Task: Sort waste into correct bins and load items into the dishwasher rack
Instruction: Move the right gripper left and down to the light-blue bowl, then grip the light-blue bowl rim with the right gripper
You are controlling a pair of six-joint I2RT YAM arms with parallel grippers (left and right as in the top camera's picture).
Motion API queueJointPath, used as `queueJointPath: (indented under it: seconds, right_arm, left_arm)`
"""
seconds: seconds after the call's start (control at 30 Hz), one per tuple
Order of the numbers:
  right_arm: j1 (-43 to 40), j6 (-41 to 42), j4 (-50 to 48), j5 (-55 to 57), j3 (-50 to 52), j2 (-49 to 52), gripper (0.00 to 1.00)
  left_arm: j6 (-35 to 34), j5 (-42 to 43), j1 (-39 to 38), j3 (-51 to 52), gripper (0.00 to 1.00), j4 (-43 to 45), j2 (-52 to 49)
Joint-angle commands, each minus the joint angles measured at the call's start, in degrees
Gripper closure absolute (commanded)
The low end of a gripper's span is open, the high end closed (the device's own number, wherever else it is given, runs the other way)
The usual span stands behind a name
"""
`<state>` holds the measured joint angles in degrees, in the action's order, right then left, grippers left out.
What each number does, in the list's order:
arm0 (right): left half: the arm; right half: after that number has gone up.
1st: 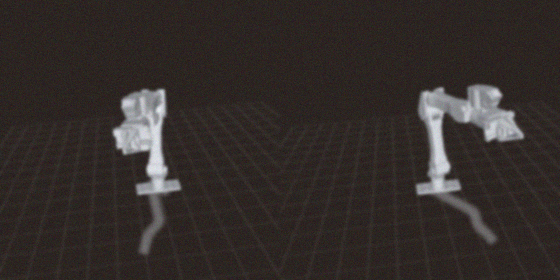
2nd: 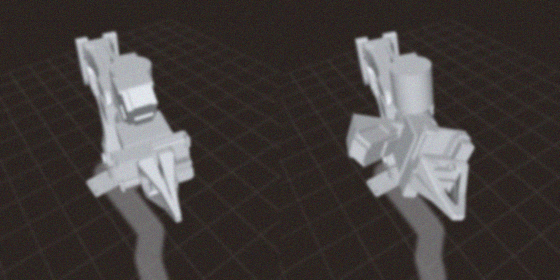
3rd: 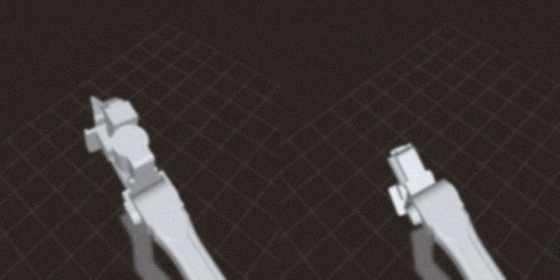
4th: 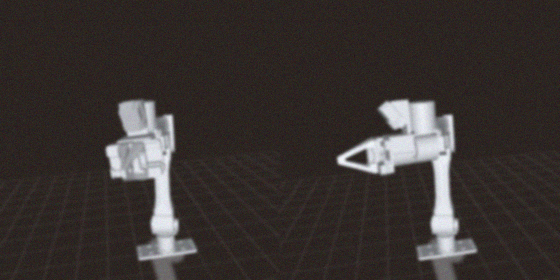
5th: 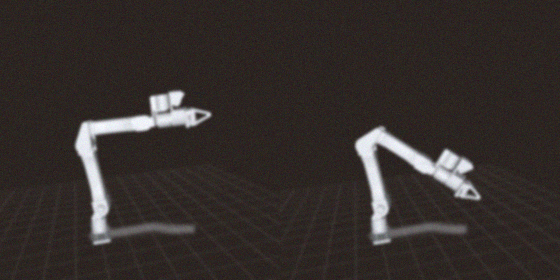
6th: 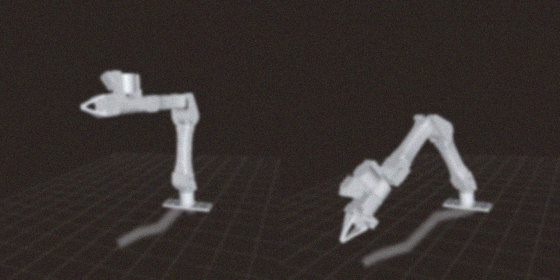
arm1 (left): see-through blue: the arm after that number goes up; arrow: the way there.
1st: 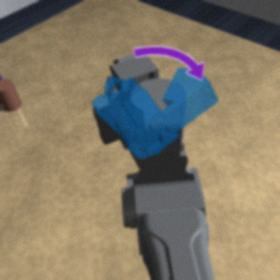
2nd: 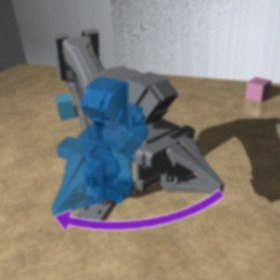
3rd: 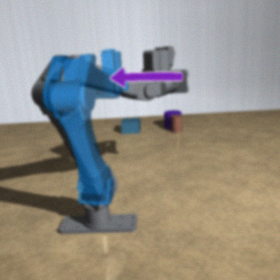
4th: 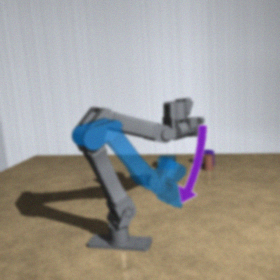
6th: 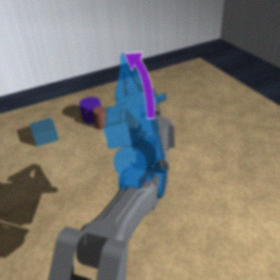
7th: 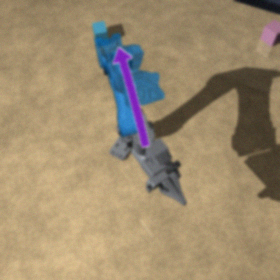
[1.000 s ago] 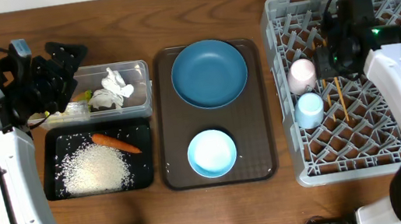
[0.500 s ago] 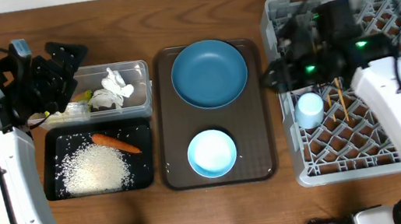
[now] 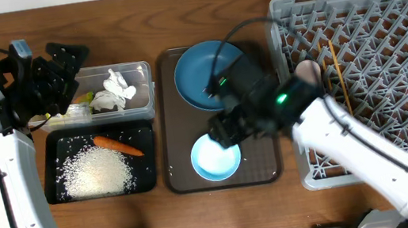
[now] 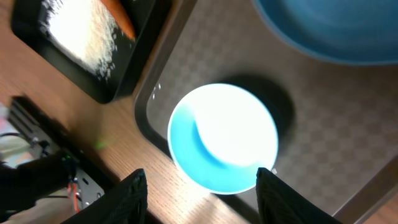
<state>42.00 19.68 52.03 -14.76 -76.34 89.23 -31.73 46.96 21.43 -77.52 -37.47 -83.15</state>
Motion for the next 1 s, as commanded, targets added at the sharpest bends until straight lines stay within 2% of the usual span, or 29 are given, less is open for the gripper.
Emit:
queueJointPath:
  seconds: [0.0, 0.23, 0.97]
  right_arm:
    - [6.1, 9.0, 0.0, 14.3, 0.3, -0.4, 0.46]
    - [15.1, 12.9, -1.0, 23.8, 0.3, 1.1, 0.49]
    - [21.3, 16.7, -5.2, 19.6, 0.3, 13.4, 0.56]
  left_arm:
    - [-0.3, -0.1, 0.2, 0.2, 0.02, 0.0, 0.0]
    - [-0.3, -0.1, 0.2, 0.2, 0.02, 0.0, 0.0]
    - [-0.3, -0.1, 0.2, 0.2, 0.02, 0.0, 0.0]
